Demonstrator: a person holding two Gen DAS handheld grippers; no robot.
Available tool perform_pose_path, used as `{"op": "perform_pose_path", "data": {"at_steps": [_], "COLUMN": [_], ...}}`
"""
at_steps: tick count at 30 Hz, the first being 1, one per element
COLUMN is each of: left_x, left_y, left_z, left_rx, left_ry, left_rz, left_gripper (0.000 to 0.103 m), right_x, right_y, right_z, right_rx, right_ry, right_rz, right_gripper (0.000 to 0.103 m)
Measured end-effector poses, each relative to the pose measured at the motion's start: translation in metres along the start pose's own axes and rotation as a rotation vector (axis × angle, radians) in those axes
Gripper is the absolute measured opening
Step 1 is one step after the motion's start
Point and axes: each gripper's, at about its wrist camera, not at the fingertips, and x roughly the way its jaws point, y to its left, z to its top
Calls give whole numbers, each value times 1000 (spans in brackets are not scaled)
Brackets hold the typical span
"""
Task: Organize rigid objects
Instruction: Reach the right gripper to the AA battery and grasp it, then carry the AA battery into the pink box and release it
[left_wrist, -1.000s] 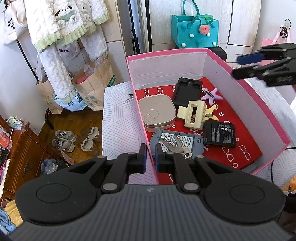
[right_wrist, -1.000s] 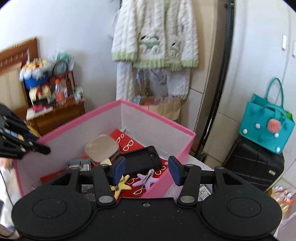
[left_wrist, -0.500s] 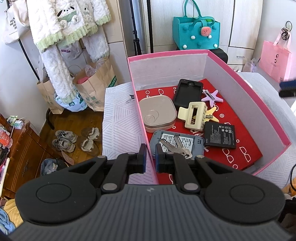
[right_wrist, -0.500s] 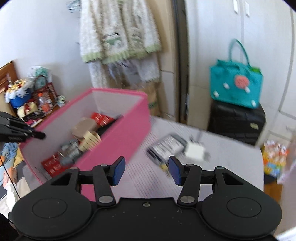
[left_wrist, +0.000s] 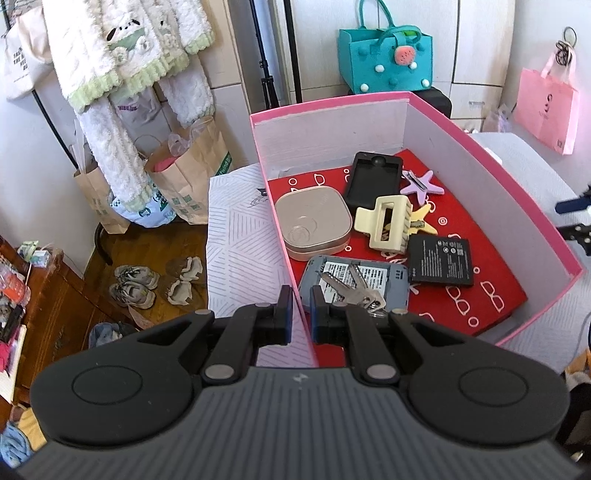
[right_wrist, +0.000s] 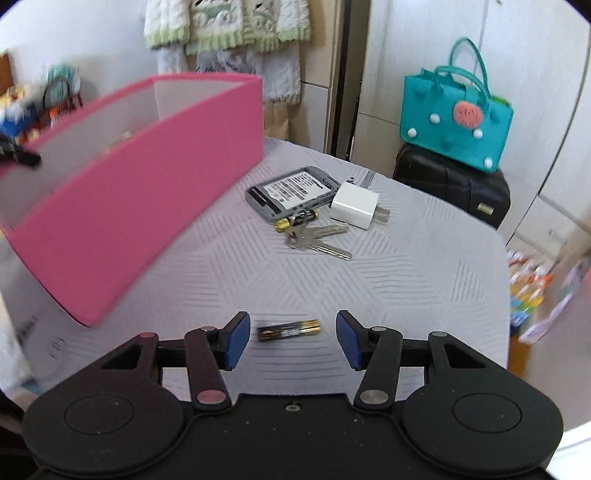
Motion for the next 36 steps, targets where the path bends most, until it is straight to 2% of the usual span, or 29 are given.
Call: {"op": "perform_pose_path", "data": {"at_steps": [5,7,8,11,15,19,23,25,29,36], "left_x": [-3,-4,-4,-4,-4,-4,-3,-3,-4,-4], "left_y": [-4,-7,-8,-11,-12,-14,-15,-15,-13,-10], "left_z": [0,0,0,1,1,1,1,1,1,1], "left_rx": [42,61,72,90,99,116,121,116,101,80], "left_ry": [4,5,7,13,15,17,19,20,15,11], "left_rz": [14,21,27,38,43,51,54,51,46,36], "left_gripper": [8,8,8,8,8,8,8,8,8,8], "right_x": [15,16,16,13,2,-24,-52,-57,-42,2], "right_y": [-6,-7,-8,-3,0,19,46,59,92,132], "right_z": [-3,-3,-3,-2,9,32,59,72,94,108], "right_rx": [9,24,32,12,38,17,-33,-59,-113,-159], "right_ry": [30,21,18,5,-43,-143,-254,-270,-222,-74], "right_rz": [28,36,38,6,26,122,276,357,485,548], "right_gripper": [57,53,48,48,48,48,48,48,48,49]}}
